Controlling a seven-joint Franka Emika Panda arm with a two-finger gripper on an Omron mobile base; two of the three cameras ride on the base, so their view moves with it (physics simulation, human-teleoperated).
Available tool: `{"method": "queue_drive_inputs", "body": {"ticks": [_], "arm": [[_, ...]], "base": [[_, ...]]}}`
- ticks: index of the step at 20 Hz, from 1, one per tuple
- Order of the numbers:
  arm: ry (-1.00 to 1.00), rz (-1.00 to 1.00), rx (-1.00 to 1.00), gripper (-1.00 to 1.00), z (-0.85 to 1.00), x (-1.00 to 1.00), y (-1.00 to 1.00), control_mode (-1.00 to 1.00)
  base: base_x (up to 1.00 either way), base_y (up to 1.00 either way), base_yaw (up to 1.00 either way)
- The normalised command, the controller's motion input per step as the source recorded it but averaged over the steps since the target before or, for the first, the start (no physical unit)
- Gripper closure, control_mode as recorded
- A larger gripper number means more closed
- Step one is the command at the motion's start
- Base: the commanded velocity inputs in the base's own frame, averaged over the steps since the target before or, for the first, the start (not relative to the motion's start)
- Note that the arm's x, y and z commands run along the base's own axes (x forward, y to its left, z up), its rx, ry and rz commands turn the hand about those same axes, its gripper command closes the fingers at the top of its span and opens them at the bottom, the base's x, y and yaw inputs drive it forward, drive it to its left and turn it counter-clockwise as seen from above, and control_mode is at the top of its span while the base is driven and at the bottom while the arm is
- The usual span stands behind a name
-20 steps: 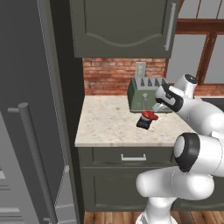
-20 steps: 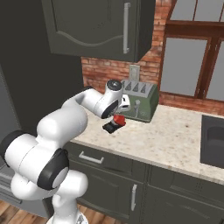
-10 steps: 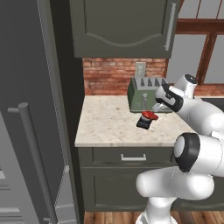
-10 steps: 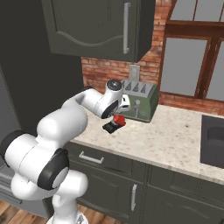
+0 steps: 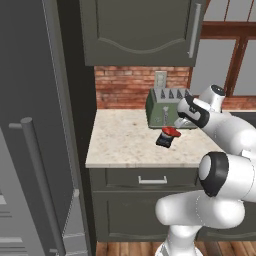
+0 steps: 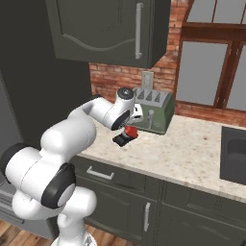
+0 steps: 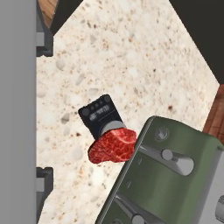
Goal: Take the steak from the fridge and place it on the digital scale on the counter by the fridge. Wait a few seconds for a reading, then move it to the plate on the dining counter.
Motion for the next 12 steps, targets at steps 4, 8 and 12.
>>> {"method": "queue_drive_inputs", "body": {"ticks": [4,8,12], "arm": [[0.0,0.0,0.0,-1.0,0.0,0.0,0.0,-1.0],[0.0,0.0,0.0,-1.0,0.0,0.0,0.0,-1.0],[0.0,0.0,0.0,-1.0,0.0,0.0,0.0,-1.0]], "base": [[0.0,0.0,0.0],[0.0,0.0,0.0],[0.0,0.0,0.0]]}}
